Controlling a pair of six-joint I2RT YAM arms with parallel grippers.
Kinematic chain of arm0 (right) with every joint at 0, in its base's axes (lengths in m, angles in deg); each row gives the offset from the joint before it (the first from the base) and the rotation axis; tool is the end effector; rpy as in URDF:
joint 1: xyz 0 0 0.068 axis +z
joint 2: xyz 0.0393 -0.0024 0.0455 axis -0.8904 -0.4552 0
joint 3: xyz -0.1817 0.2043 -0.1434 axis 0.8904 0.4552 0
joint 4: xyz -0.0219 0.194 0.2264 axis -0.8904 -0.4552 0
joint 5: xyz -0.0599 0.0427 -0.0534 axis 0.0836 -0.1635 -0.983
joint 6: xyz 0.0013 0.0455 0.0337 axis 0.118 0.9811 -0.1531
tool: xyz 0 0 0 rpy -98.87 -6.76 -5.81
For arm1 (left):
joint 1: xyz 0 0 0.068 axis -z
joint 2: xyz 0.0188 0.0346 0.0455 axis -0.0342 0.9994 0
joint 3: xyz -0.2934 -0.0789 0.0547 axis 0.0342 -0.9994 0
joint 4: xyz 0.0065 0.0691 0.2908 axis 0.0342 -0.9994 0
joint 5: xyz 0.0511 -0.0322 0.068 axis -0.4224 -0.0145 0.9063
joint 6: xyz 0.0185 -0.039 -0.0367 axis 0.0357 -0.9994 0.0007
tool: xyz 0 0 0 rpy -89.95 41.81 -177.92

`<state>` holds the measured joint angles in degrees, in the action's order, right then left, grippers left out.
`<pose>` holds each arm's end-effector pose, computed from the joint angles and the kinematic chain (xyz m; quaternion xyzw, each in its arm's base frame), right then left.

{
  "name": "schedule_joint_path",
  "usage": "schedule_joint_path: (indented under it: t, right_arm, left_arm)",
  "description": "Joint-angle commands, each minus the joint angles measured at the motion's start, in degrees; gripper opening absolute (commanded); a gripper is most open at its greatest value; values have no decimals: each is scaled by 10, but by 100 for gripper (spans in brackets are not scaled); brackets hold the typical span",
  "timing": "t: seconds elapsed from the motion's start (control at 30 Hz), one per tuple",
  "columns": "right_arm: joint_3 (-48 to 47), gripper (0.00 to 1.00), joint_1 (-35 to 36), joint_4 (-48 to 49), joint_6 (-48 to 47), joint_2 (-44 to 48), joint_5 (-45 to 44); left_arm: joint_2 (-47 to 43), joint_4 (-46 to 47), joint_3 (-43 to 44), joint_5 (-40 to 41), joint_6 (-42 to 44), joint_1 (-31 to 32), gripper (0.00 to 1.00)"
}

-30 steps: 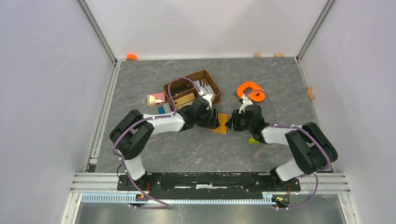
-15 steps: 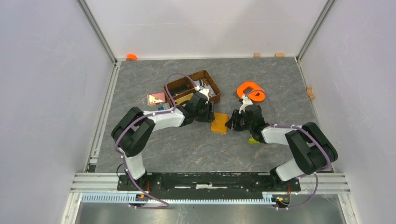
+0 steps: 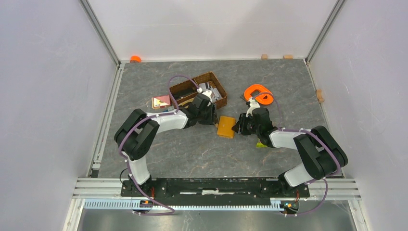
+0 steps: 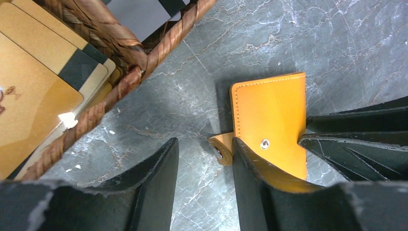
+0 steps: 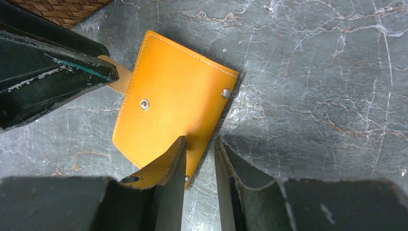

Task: Take the credit cards out of the card holder
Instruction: Open the card holder at the center of the board.

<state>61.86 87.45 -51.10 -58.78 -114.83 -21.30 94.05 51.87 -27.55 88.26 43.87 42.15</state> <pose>0.2570 0.1265 0.1303 -0.0026 0.8920 0.2878 0.3487 0.3195 -0.2714 0.1649 0.0929 0.9182 -0.2303 0.3086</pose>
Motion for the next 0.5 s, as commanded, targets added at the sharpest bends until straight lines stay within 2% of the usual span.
schedule_joint_path:
  t: [0.0,0.1,0.23,0.3,0.43,0.47]
  right_arm:
    - [-8,33,1,-29,-13,-11,-5]
    - [-8,33,1,-29,-14,-10,-4]
    - [-9,33,1,-29,-14,-9,-4]
    - [-10,33,0,-30,-15,-10,-4]
    - [-9,33,1,-31,-15,-9,-5]
    - [-10,33,0,-32,-15,-9,-4]
  left_arm:
    - [7,1,13,-18,0,-1,51]
    - [11,-2,15,-17,-2,-1,46]
    - [9,-9,13,-10,-4,-5,33]
    - [9,-18,12,-13,-4,-8,26]
    - [-3,-8,5,-31,2,-12,3]
    - [-7,-8,2,-32,7,-12,2]
